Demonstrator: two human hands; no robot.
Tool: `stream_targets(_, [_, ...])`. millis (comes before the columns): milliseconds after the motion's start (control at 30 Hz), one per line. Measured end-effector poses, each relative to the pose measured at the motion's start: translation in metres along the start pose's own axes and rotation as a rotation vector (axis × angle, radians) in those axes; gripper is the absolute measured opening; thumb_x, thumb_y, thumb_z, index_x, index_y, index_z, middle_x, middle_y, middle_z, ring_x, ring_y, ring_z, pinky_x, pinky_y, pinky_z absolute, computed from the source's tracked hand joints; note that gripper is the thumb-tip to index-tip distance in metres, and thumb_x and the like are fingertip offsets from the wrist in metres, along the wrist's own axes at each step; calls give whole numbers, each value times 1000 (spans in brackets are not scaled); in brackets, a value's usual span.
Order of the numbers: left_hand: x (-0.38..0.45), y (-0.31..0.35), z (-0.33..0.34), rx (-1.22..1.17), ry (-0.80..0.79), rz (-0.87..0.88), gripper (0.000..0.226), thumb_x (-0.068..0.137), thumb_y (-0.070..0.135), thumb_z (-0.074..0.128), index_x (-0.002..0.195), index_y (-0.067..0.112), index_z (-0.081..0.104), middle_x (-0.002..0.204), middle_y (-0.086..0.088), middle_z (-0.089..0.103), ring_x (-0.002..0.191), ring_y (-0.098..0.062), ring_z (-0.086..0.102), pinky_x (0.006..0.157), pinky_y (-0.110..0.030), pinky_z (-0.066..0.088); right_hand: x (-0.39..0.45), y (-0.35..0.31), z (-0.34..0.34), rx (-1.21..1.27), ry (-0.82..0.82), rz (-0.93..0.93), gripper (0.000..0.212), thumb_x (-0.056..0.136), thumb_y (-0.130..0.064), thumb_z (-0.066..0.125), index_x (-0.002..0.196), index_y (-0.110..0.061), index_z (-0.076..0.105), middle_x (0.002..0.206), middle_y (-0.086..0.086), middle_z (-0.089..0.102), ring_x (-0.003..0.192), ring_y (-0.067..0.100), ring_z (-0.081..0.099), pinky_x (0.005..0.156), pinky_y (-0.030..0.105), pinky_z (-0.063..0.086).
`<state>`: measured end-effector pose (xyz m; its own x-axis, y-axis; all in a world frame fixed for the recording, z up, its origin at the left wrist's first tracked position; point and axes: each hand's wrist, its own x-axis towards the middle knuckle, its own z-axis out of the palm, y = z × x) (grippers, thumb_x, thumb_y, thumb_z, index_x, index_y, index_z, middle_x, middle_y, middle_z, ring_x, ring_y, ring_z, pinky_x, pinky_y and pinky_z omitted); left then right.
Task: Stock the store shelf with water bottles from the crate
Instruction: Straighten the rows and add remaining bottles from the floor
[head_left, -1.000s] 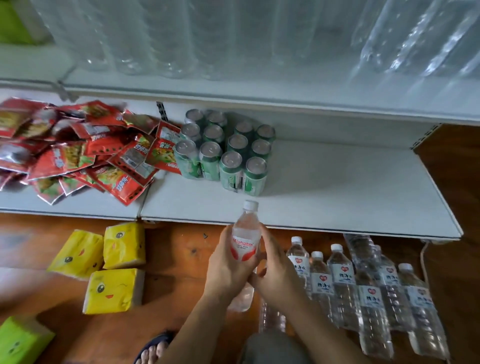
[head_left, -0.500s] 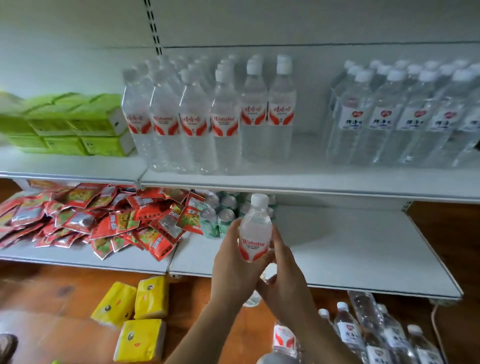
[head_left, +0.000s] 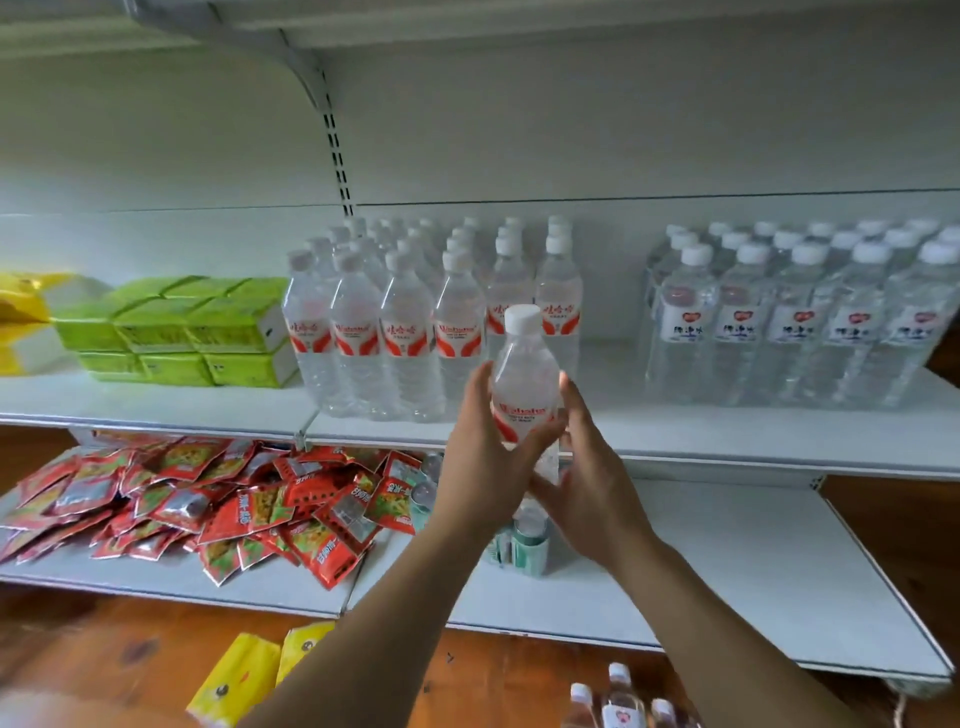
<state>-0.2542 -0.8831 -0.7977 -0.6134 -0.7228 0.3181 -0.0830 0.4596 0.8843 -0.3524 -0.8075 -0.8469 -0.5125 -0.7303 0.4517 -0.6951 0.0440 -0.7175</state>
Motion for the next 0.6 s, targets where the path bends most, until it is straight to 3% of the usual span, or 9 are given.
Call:
stream_targets(100, [24,2,-6,54,-39,29,75,85,40,74,143,39,28,140,7,56,124,-15,58,103,-41,50,28,8,1,-20,41,-43,105,86,-33,76,157,-40,0,157,-8,37,140,10,42,110,43,45])
stream_targets(167, [42,-1,-9,146,-47,66,80,86,41,74,150,31,26,140,8,55,122,-11,56,96,-30,47,48,17,5,3,62,-62,105,87,-28,78,159,-33,2,158,-9,34,143,10,38,112,46,41])
stream_targets(233, [58,-6,-11,209,-40,98,81,86,43,74,151,30,26,141,9,54,122,-10,54,94,-26,42,66,23,9,36,64,-69,103,87,-25,77,159,-33,4,159,-9,32,145,12,36,114,50,38])
stream_targets(400, [87,-26,-12,345,-4,120,70,85,51,71,144,37,35,137,12,57,124,-13,55,97,-41,52,86,31,18,39,69,-52,104,87,-30,76,158,-35,1,159,-10,32,144,8,35,114,46,38])
stream_targets(600, [99,-41,-16,497,48,169,60,97,49,55,150,32,34,143,2,49,130,-20,46,101,-43,48,94,41,28,-11,64,14,104,90,-34,71,155,-43,-9,165,-15,14,148,5,24,120,40,30])
